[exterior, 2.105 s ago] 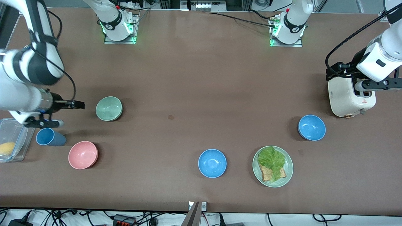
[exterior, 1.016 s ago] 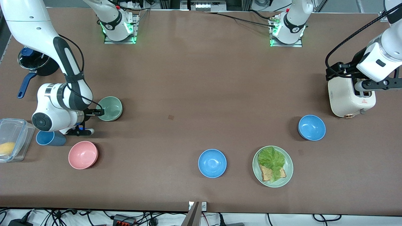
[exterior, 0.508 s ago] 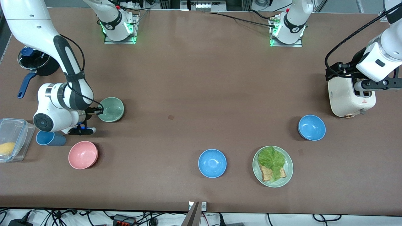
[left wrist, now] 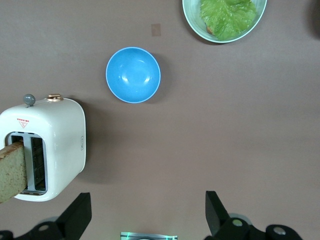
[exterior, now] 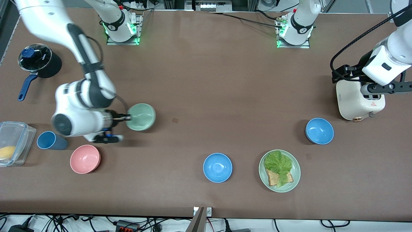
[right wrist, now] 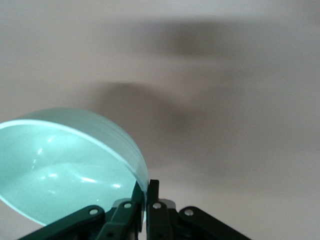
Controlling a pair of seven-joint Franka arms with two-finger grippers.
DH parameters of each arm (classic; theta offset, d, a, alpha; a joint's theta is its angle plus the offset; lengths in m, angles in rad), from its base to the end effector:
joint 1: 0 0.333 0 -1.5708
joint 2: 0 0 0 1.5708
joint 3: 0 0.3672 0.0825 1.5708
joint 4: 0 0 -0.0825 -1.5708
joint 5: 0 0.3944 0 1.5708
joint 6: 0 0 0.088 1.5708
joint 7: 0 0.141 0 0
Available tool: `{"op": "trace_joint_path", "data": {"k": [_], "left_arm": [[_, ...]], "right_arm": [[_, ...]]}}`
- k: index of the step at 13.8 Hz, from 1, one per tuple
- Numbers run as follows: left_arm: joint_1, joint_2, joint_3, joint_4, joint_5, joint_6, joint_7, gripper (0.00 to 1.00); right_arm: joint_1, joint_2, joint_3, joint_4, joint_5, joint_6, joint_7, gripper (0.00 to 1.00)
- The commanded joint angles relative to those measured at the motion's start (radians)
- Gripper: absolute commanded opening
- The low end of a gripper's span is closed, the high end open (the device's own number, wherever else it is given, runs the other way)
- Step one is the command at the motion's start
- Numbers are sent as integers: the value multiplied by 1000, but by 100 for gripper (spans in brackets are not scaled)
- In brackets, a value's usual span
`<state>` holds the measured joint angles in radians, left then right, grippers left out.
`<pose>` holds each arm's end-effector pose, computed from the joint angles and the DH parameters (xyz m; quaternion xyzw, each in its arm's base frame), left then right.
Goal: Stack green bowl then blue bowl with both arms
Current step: 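Carry the green bowl to the table middle while the left gripper reaches the blue bowl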
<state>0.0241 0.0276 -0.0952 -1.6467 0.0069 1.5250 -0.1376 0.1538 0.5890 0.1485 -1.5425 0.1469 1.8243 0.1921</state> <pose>0.5581 -0.0381 0.5866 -0.9967 -0.0330 0.0739 0.0099 0.6607 0.2087 0.2977 -0.9824 -0.0193 0.1721 0.0698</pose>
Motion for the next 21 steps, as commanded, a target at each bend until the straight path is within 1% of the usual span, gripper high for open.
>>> {"op": "trace_joint_path", "data": {"k": [1,2,4,7,9,10,13,17,18,19,21], "left_arm": [[14,21,-1,28,-15,-17,6,100],[16,31,6,27,-13,-19,7,100],[43,69,11,28,-12,-13,18,100],[54,142,11,28,-7,47,149,100],[88,196,9,30,-13,60,196,100],[95,225,8,30,-13,90,231,100],[128,314,9,28,-12,184,346,100],[145,429,9,44,-1,224,352,100],[146,455,8,63,-7,236,354,100],[146,469,9,64,-7,239,355,100],[146,498,9,67,-5,269,354,100]], "right_arm": [[186,98,-10,151,3,-11,166,0],[225,121,-9,182,5,-11,205,0],[303,137,-9,183,6,-11,248,0],[371,140,-9,180,11,-22,239,0],[382,169,-9,179,69,-13,253,0],[391,184,-9,179,97,-11,254,0],[406,206,-9,177,103,-11,248,0],[403,227,-13,177,86,7,239,0],[403,227,-13,177,88,7,248,34],[405,221,-15,179,86,7,253,99],[406,209,-17,189,86,6,300,100]]}}
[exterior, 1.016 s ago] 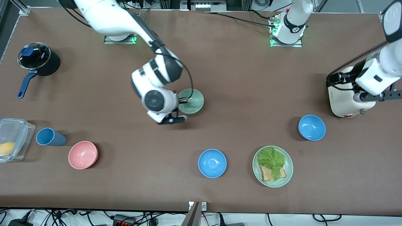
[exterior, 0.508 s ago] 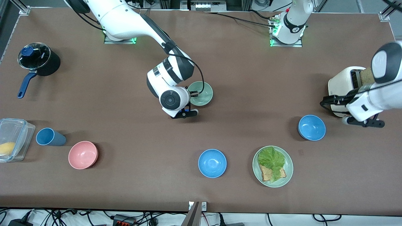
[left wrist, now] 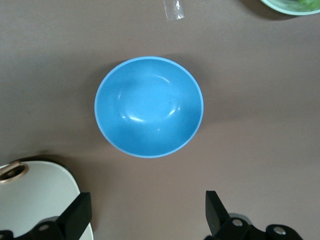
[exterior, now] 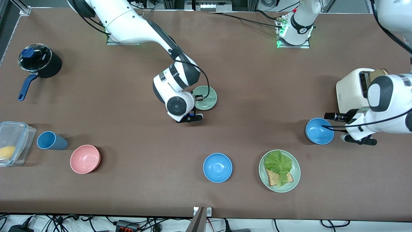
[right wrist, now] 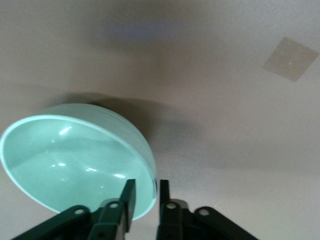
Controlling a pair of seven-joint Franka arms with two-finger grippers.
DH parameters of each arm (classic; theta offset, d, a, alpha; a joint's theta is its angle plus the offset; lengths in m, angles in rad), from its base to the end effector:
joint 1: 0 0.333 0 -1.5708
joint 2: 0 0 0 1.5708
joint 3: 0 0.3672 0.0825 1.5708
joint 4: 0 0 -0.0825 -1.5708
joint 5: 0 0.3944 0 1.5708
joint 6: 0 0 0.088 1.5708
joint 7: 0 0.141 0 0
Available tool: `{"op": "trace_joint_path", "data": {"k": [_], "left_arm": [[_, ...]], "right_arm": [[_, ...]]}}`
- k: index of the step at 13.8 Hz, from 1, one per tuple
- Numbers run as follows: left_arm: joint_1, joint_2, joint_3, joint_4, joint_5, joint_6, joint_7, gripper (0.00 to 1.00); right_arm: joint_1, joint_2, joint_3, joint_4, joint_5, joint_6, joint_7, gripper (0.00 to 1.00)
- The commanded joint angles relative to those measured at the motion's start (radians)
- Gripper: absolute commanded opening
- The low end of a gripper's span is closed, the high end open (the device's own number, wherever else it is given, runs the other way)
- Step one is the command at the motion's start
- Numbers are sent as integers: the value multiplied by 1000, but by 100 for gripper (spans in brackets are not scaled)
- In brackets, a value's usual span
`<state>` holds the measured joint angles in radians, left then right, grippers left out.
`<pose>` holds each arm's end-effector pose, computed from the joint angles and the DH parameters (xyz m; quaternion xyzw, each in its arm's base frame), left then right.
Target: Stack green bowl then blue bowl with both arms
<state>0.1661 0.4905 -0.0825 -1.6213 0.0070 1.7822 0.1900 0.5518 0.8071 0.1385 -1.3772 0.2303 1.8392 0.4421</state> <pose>0.6610 0.0624 0.3247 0.9851 -0.0521 -0.1594 0.0388 0.5590 0.4704 0.2144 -0.9716 -0.0598 0.2249 0.0423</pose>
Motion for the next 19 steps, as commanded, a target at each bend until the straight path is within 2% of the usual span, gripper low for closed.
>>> {"op": "trace_joint_path", "data": {"k": [1,3,4,7,10,13,14,16,18,19], "left_arm": [[9,49,-3,41,-1,63,28,100],[29,88,-3,40,1,117,28,100],[44,103,-5,41,-4,118,31,100],[49,137,-3,63,-12,161,83,100],[50,180,-3,81,-9,177,85,90],[65,197,-2,83,-7,180,86,72],[66,201,-2,83,-7,180,86,70],[67,203,-2,84,-9,183,86,68],[72,204,-2,83,-4,212,86,67],[75,210,-2,83,1,220,86,62]], "right_arm": [[7,-37,-7,30,3,-14,69,100],[-4,-113,-19,35,-26,-21,67,100],[-6,-178,-36,35,-86,-24,66,100],[-38,-294,-130,35,-114,-92,49,100],[-93,-359,-197,36,-114,-95,40,100],[-113,-397,-264,36,-115,-103,29,100],[-118,-417,-296,36,-115,-103,24,100],[-206,-447,-297,30,-115,-100,11,100],[-298,-488,-264,24,-123,-107,-83,100],[-365,-509,-229,18,-134,-109,-147,100]]}}
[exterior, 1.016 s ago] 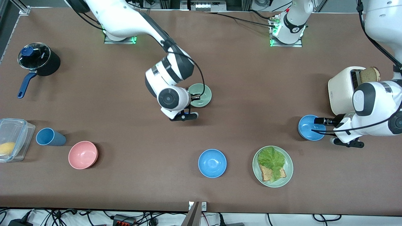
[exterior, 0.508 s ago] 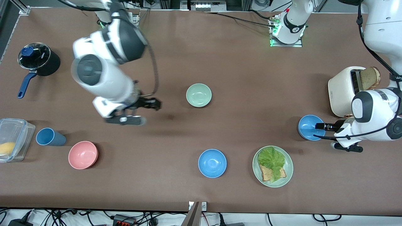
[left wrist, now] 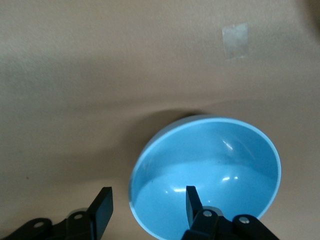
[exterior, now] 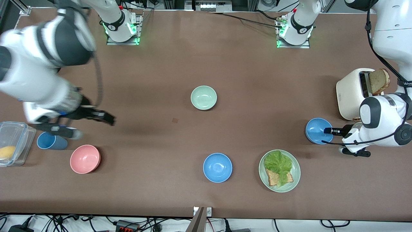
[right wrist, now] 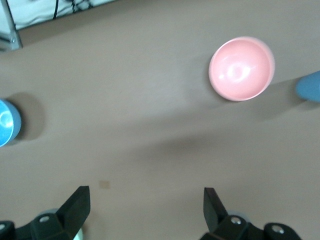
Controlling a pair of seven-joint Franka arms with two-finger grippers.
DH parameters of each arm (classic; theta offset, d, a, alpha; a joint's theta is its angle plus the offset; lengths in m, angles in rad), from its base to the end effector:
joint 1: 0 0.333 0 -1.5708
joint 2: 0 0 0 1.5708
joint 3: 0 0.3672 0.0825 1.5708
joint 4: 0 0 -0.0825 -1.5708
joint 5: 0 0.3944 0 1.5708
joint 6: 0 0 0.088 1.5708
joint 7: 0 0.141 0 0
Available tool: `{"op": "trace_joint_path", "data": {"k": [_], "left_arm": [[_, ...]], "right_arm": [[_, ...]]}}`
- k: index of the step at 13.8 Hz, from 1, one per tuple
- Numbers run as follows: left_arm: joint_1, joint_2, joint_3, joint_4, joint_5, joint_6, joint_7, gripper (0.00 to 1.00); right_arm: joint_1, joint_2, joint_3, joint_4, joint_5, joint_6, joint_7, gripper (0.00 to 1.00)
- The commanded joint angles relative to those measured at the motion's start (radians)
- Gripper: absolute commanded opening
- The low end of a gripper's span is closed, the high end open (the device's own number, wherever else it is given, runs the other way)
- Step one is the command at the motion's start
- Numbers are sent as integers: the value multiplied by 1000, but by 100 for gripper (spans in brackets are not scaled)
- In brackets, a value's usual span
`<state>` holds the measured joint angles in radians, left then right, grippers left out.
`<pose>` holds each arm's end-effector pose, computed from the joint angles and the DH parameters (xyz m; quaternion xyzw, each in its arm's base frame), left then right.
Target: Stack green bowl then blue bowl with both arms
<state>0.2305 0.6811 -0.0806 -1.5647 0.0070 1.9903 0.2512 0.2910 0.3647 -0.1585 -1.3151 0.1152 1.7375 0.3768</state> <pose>0.6953 0.1130 0.2268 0.9906 -0.0464 -0.1192 0.0480 0.6933 0.1266 0.5527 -0.9914 0.1235 -0.0226 0.0359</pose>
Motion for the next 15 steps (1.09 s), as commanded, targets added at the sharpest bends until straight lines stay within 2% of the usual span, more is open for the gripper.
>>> {"op": "trace_joint_path", "data": {"k": [1,4,7,8,11,15], "left_arm": [[12,23,-4,26,2,12,25,56],[19,23,-4,25,2,12,25,56],[26,28,-4,22,-10,13,72,55],[27,26,-4,21,-10,12,74,53],[29,26,-4,21,-12,8,76,38],[30,26,-7,18,-15,8,74,30]], "right_arm": [[-171,-87,104,-55,-31,-9,-143,100],[-278,-137,123,-67,-34,-22,-284,100],[-325,-159,123,-67,-60,-56,-378,100],[-325,-162,125,-67,-92,-64,-390,100],[-323,-177,122,-72,-106,-140,-389,100],[-325,-292,120,-284,-108,-37,-395,100]]}}
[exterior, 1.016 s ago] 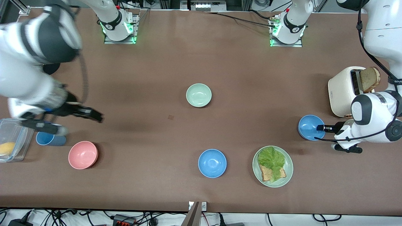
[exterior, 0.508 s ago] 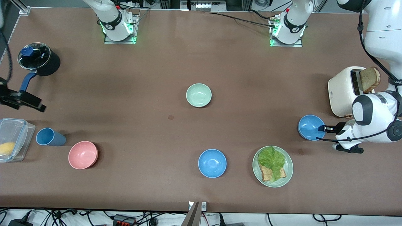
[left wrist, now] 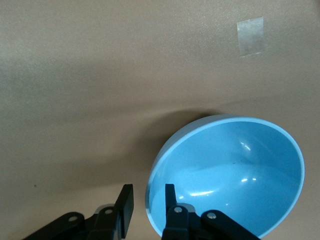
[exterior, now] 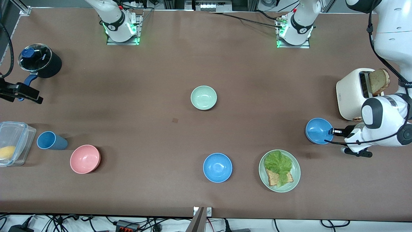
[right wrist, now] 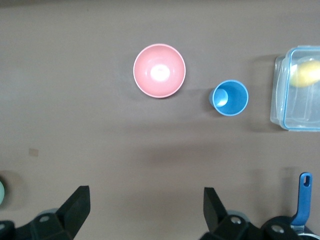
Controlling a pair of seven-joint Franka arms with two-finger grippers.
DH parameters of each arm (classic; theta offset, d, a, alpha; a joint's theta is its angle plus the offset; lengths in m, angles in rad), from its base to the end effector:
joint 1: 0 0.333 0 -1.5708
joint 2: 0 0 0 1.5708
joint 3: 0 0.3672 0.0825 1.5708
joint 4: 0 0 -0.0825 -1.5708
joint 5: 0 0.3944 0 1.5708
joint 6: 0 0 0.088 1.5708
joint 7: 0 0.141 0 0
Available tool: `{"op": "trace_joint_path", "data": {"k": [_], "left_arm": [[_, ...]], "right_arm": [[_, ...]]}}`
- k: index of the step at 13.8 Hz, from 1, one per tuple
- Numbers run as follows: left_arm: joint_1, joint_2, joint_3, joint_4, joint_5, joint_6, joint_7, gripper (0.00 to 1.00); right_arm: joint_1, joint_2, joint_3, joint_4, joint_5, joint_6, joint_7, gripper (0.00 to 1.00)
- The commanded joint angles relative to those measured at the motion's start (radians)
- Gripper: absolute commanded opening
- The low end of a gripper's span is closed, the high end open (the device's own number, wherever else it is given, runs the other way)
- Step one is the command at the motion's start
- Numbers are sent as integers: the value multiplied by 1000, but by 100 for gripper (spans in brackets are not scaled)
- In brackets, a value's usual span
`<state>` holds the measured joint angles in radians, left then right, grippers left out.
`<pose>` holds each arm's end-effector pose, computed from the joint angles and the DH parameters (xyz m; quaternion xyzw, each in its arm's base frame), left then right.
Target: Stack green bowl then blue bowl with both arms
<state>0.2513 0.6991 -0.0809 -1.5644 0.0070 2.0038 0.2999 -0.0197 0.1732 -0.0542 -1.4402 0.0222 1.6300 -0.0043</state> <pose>0.6931 0.1272 0.2150 0.9896 -0.0600 -0.1192 0.0533 0.6311 -0.0406 0.6067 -0.9993 0.0349 -0.0087 0.0061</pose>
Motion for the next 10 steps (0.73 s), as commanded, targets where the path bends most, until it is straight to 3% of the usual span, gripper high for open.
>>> {"op": "trace_joint_path", "data": {"k": [1,4,10], "left_arm": [[9,8,-8,18,-33,-5,25,29],[9,8,-8,11,-52,-5,25,26],[9,8,-10,12,-52,-10,27,6]], "right_arm": [[-13,-133,16,-213,-25,108,-16,100],[-9,-172,20,-272,-65,136,-14,100],[-8,-164,22,-220,-59,116,-22,100]]}}
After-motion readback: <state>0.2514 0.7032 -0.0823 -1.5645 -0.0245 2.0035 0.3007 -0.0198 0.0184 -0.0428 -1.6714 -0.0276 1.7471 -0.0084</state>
